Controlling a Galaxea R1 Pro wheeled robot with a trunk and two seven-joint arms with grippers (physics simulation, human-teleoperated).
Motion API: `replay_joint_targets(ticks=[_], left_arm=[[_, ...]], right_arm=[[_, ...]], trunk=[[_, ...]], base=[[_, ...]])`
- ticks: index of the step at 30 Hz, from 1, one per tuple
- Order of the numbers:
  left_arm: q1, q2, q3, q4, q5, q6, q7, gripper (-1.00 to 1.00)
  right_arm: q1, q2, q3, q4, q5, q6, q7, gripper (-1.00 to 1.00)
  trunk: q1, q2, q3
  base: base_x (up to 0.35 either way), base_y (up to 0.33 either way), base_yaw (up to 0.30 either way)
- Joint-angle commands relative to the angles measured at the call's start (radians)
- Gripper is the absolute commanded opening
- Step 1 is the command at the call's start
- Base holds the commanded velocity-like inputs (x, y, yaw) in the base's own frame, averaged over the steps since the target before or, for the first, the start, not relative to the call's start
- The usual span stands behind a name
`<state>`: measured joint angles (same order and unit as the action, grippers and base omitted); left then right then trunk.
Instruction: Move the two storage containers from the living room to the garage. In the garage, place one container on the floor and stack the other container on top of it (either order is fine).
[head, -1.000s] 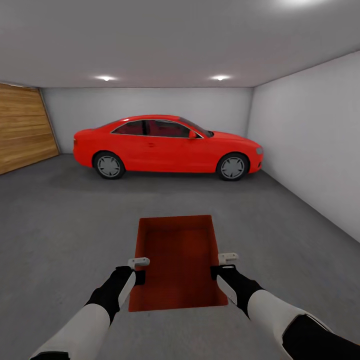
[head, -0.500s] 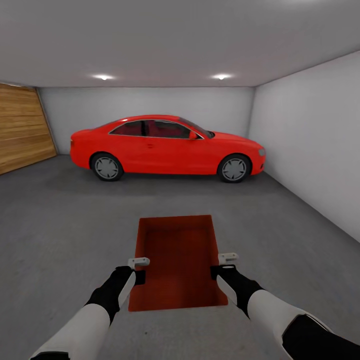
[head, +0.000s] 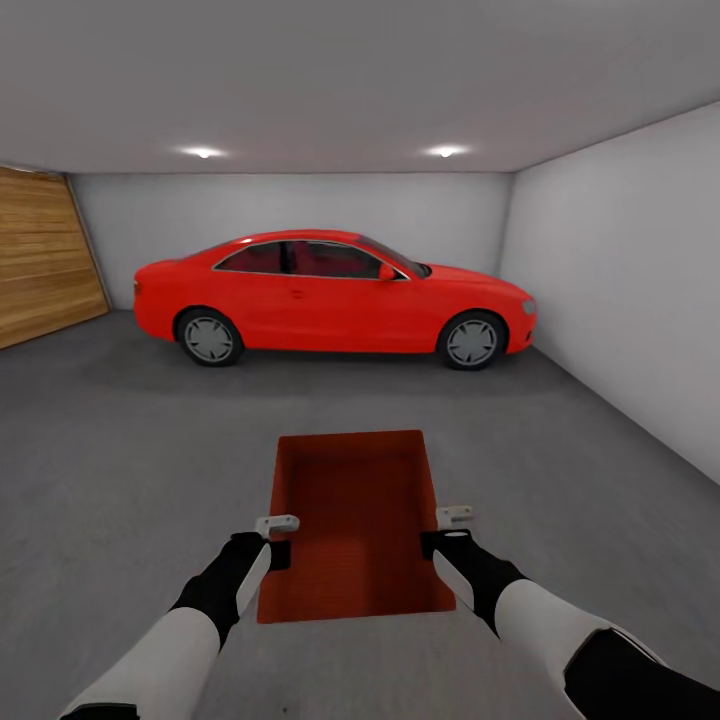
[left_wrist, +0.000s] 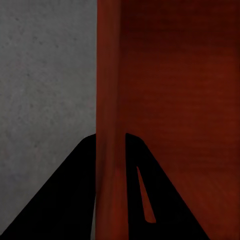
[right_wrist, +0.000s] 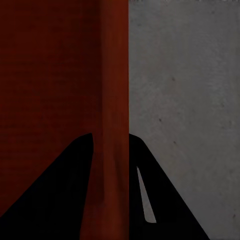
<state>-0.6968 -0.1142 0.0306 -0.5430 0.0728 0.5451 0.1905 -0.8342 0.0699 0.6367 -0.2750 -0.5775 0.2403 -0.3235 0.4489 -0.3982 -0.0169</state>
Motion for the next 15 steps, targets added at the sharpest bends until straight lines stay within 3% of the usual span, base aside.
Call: replay_joint_targets(ticks=[1, 15], left_arm=[[0.0, 0.001, 0.009, 0.0, -0.024, 0.01, 0.01, -1.0], [0.0, 0.0, 0.009, 0.0, -0.024, 0.01, 0.01, -1.0]], right_arm=[[-0.002, -0.009, -0.023, -0.004, 0.031, -0.001, -0.035, -1.0], [-0.002, -0.009, -0.023, -0.004, 0.031, -0.001, -0.035, -1.0]], trunk=[[0.001, -0.002, -0.002], [0.001, -0.002, -0.002]], base=[[0.322, 0.0, 0.0], [0.322, 0.0, 0.0]])
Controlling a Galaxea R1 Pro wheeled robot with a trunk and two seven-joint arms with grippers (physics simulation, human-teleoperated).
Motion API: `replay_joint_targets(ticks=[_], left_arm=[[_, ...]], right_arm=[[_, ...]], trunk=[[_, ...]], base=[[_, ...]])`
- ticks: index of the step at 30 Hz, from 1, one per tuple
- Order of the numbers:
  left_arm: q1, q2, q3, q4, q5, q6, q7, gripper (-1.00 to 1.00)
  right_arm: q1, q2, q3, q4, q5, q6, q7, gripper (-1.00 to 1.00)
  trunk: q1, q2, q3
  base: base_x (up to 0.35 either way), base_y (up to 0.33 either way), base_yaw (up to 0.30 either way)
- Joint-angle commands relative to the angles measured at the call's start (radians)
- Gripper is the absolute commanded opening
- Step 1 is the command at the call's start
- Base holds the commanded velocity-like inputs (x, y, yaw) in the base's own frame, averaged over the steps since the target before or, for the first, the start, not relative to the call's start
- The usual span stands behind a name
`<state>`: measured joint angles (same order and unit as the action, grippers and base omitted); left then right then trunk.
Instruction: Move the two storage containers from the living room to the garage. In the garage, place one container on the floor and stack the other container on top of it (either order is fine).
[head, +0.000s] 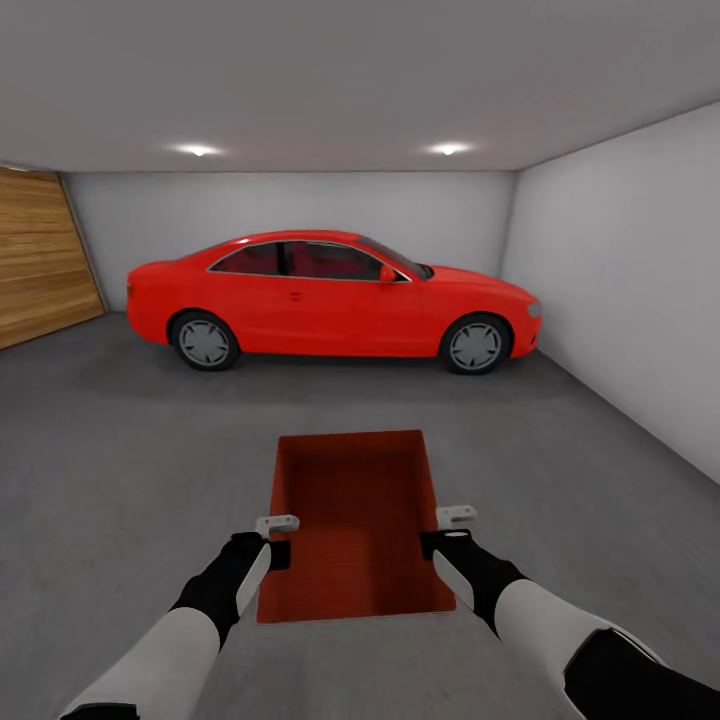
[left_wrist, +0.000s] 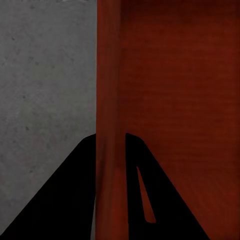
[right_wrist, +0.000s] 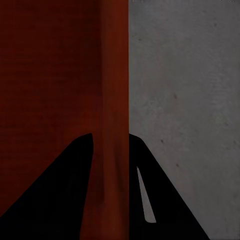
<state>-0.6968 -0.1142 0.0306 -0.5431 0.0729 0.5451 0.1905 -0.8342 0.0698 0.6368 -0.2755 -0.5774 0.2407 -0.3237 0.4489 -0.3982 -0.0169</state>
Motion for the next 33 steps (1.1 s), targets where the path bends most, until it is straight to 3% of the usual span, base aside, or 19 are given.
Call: replay_joint_targets(ticks=[1, 33], left_arm=[[0.0, 0.001, 0.009, 0.0, -0.024, 0.01, 0.01, -1.0], [0.0, 0.001, 0.008, -0.001, -0.024, 0.01, 0.01, -1.0]], right_arm=[[-0.002, -0.008, -0.023, -0.004, 0.031, -0.001, -0.035, -1.0], [-0.002, -0.008, -0.023, -0.004, 0.031, -0.001, -0.035, -1.0]], trunk=[[0.001, -0.002, -0.002], [0.001, -0.002, -0.002]], base=[[0.321, 0.0, 0.0], [0.322, 0.0, 0.0]])
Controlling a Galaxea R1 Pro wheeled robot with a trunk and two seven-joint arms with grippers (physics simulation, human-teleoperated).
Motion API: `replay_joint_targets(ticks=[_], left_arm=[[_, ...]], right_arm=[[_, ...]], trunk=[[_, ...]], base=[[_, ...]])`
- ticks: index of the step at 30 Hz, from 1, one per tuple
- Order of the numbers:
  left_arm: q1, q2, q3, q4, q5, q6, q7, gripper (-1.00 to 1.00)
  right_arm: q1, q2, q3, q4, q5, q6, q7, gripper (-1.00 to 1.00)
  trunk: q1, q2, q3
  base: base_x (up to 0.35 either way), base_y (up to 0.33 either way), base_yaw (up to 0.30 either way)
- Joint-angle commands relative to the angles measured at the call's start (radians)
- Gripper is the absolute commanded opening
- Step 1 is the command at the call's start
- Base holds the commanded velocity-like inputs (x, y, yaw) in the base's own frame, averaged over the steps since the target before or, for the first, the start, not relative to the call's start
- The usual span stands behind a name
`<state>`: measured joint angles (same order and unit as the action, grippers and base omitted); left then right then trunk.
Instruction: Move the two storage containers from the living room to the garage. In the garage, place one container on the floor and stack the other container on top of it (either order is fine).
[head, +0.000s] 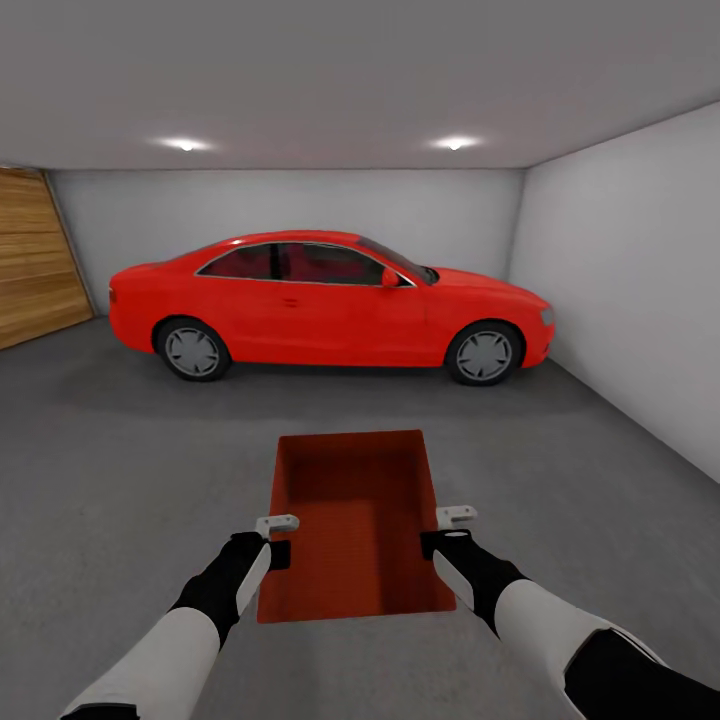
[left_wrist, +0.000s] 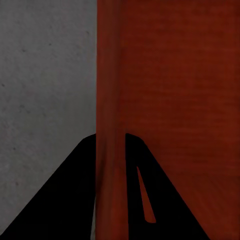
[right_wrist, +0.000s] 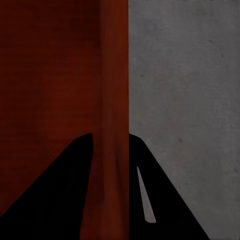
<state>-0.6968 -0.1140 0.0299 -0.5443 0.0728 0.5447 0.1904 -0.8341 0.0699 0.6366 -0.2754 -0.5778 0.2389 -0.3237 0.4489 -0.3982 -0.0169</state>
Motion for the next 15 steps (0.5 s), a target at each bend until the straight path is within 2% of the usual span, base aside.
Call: replay_joint_targets(ticks=[1, 11, 15], left_arm=[[0.0, 0.0, 0.009, 0.0, -0.024, 0.01, 0.011, -1.0], [0.0, 0.0, 0.009, -0.004, -0.024, 0.009, 0.011, -1.0], [0.0, 0.0, 0.008, -0.008, -0.024, 0.009, 0.011, -1.0]], right_arm=[[-0.002, -0.009, -0.023, -0.004, 0.032, 0.0, -0.035, -1.0], [-0.002, -0.009, -0.023, -0.004, 0.032, 0.0, -0.035, -1.0], [-0.002, -0.009, -0.023, -0.003, 0.032, 0.0, -0.035, -1.0]], trunk=[[0.001, -0.002, -0.002], [0.001, -0.002, -0.002], [0.001, -0.002, -0.002]], base=[[0.322, 0.0, 0.0], [0.322, 0.0, 0.0], [0.094, 0.0, 0.0]])
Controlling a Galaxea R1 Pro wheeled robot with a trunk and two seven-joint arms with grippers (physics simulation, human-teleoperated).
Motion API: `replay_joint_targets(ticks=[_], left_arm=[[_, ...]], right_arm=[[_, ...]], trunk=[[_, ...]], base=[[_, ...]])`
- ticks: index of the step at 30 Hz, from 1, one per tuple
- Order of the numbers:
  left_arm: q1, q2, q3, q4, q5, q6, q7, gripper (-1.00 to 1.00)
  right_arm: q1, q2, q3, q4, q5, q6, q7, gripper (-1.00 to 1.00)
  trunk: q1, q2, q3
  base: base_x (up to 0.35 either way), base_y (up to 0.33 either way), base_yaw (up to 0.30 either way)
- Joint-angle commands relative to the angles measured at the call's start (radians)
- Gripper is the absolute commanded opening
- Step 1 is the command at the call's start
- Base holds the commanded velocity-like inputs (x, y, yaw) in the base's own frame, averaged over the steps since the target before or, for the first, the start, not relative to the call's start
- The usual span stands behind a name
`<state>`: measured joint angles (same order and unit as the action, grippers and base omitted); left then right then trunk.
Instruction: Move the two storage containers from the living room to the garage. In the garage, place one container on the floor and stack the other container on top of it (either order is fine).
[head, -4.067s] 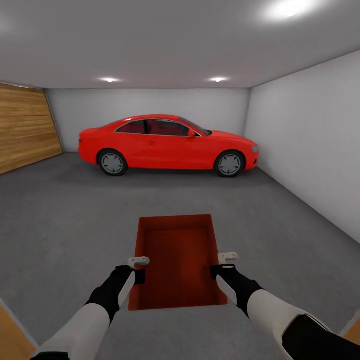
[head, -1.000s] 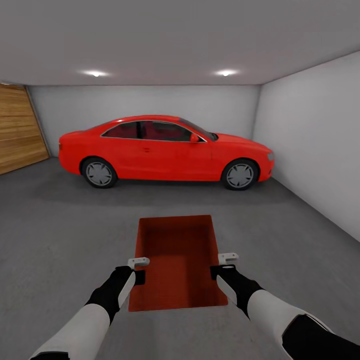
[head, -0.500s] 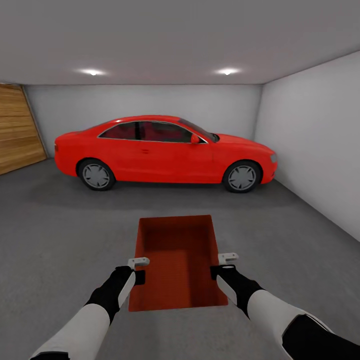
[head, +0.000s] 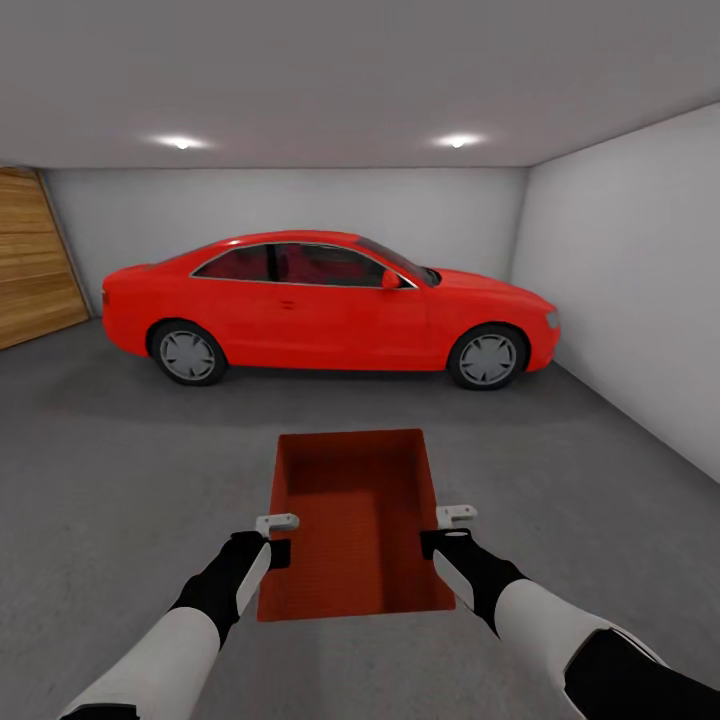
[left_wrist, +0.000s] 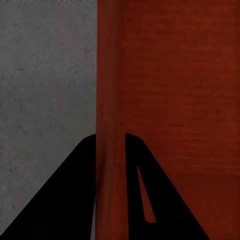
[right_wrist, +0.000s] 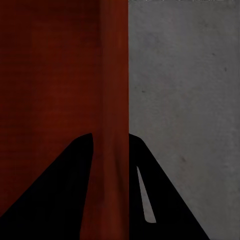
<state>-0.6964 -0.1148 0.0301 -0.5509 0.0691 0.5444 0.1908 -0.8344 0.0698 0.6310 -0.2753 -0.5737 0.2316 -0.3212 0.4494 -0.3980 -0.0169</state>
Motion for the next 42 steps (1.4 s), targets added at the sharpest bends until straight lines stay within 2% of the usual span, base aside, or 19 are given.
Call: replay_joint_targets(ticks=[1, 11, 30, 42], left_arm=[[0.0, 0.001, 0.008, -0.001, -0.02, 0.009, 0.01, -1.0], [0.0, 0.0, 0.008, -0.001, -0.02, 0.009, 0.01, -1.0], [0.0, 0.0, 0.008, -0.003, -0.019, 0.01, 0.009, -1.0], [0.0, 0.001, 0.008, 0.002, -0.019, 0.009, 0.009, -1.0]], right_arm=[[-0.002, -0.008, -0.017, -0.003, 0.028, 0.008, -0.038, -1.0], [-0.002, -0.008, -0.017, -0.003, 0.028, 0.008, -0.037, -1.0], [-0.002, -0.007, -0.017, -0.002, 0.028, 0.008, -0.038, -1.0], [-0.002, -0.007, -0.017, -0.003, 0.028, 0.008, -0.038, -1.0]], trunk=[[0.001, -0.002, -0.002], [0.001, -0.002, -0.002], [0.001, -0.002, -0.002], [0.001, -0.002, -0.002]], base=[[0.018, 0.0, 0.0], [0.003, 0.0, -0.026], [0.005, 0.0, -0.276], [0.281, 0.0, -0.283]])
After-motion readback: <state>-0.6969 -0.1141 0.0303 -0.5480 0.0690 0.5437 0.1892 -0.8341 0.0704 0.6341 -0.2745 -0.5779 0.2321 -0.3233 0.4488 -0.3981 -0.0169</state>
